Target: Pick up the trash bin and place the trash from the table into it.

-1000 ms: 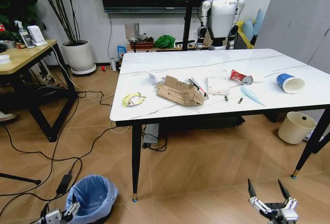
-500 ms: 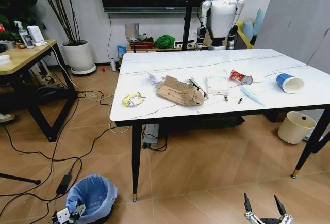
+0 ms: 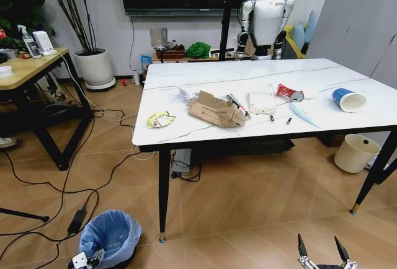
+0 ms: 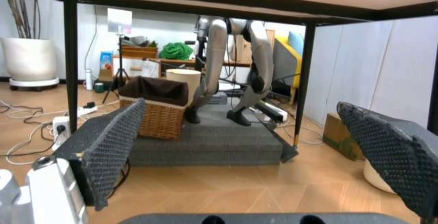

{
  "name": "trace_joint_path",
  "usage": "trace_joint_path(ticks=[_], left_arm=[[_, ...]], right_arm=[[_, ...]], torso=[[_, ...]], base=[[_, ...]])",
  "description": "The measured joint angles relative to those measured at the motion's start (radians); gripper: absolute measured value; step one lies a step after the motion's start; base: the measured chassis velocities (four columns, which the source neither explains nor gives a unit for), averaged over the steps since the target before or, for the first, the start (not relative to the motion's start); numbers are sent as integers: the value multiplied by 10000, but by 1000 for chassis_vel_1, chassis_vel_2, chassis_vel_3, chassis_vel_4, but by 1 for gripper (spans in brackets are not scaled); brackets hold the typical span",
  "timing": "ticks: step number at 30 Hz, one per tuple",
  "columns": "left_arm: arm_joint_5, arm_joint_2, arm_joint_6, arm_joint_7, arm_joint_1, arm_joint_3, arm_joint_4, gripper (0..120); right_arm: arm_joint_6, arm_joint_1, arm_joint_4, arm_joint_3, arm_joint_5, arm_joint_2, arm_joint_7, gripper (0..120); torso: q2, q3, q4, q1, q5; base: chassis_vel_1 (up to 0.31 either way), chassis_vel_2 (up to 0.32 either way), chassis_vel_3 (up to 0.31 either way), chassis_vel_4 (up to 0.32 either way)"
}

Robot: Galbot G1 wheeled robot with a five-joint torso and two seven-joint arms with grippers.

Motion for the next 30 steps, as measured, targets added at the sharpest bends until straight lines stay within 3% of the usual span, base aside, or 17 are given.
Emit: trace_joint_path(ticks=[12,19,21,23,30], left_arm=[[-33,-73,96,139,-75,-120,65,38],[1,-173,163,207,-120,-140,81,8],[1,-173,163,207,-120,-140,81,8],[15,-195,176,238,-129,-136,61,0],[41,-229,284,208,-99,-171,-3,0]], right_arm=[[-29,-72,205,-17,40,-4,12,100],[-44,-125,348,-7,67,-29,13,100],[-44,-125,348,-7,67,-29,13,100],[-54,-134,380,6,94,-77,15,100],[-89,-146,441,16,169,-208,22,100]], torso=[[1,0,0,0,0],[2,1,0,0,3],[2,1,0,0,3],[2,1,-1,0,1],[3,1,-1,0,3]], base=[[0,0,0,0],[0,0,0,0],[0,0,0,0],[0,0,0,0],[0,0,0,0]])
